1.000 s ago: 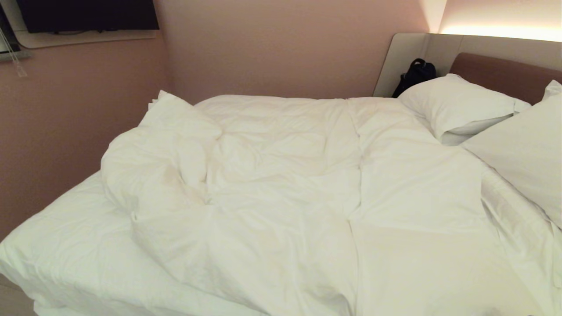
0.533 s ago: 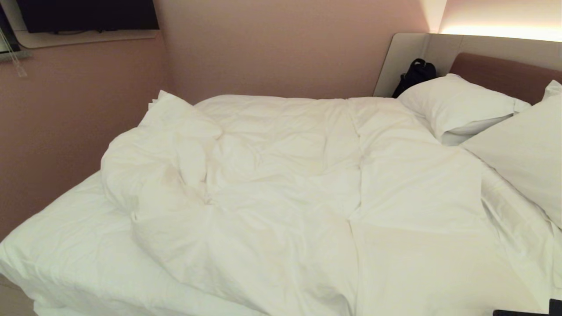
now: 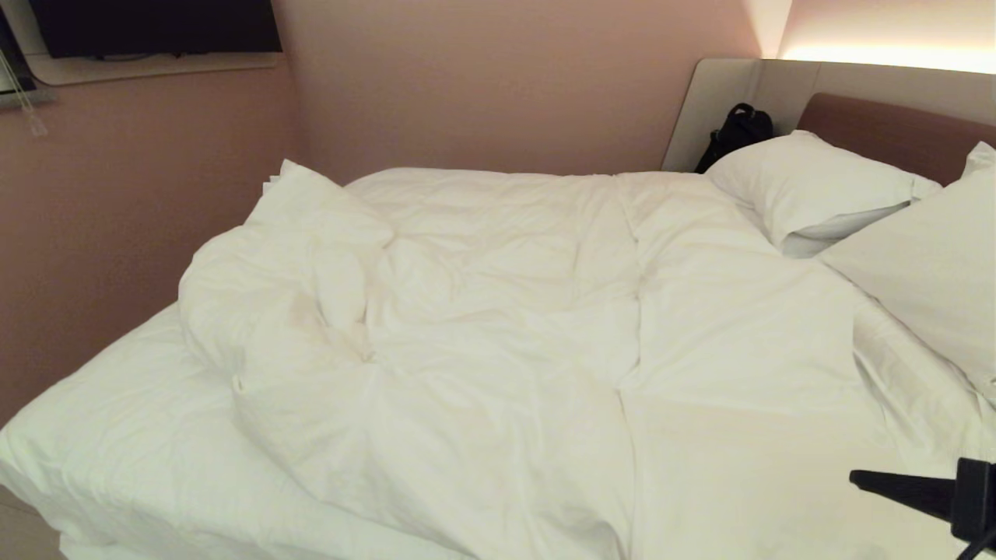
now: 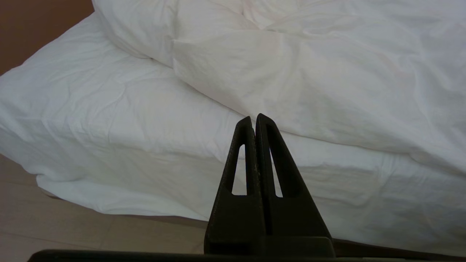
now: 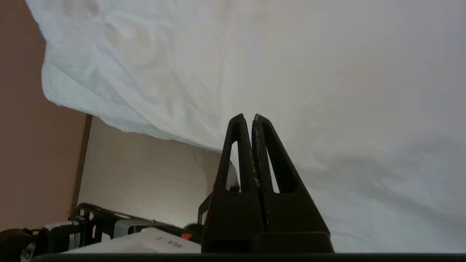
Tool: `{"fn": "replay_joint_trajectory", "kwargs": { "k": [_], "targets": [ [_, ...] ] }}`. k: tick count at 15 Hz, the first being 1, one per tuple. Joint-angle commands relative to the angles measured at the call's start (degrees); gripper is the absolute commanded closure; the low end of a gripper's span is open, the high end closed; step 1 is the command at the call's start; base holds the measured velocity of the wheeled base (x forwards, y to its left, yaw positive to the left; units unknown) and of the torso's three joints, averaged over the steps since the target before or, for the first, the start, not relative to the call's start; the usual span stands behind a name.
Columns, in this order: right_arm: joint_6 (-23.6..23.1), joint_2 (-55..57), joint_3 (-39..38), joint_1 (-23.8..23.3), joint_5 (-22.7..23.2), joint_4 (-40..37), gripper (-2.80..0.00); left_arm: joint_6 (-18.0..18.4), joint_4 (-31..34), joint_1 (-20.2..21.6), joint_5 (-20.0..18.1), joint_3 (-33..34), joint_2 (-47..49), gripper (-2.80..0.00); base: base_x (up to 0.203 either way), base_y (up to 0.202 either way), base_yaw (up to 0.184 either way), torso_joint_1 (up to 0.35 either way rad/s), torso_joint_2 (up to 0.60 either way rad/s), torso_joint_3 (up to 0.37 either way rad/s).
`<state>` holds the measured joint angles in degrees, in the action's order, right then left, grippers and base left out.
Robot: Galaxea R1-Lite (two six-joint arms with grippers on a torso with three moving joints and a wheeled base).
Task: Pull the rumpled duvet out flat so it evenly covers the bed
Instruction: Flatten the corners of the folded blanket
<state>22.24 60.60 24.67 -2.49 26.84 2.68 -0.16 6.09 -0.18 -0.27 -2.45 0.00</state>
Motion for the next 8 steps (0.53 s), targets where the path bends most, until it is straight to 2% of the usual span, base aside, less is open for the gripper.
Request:
{"fn": "replay_joint_trajectory", "kwargs": {
  "k": [1,5,8],
  "targets": [
    [3.35,-6.62,2.69,2.78,-31.53,-13.76,0.0,-0.02,0.06,0.01,0.0,-0.01,0.0,0.0,0.0,0.0,0.0,0.0,0.0,0.0],
    [3.66,-20.56,8.02,3.84,-33.02,-27.22,0.0,-0.02,0.06,0.01,0.0,-0.01,0.0,0.0,0.0,0.0,0.0,0.0,0.0,0.0],
    [3.58,-28.28,7.44,3.99,-31.7,-29.76,0.0,-0.11,0.01,0.01,0.0,-0.01,0.0,0.0,0.0,0.0,0.0,0.0,0.0,0.0]
  ]
}}
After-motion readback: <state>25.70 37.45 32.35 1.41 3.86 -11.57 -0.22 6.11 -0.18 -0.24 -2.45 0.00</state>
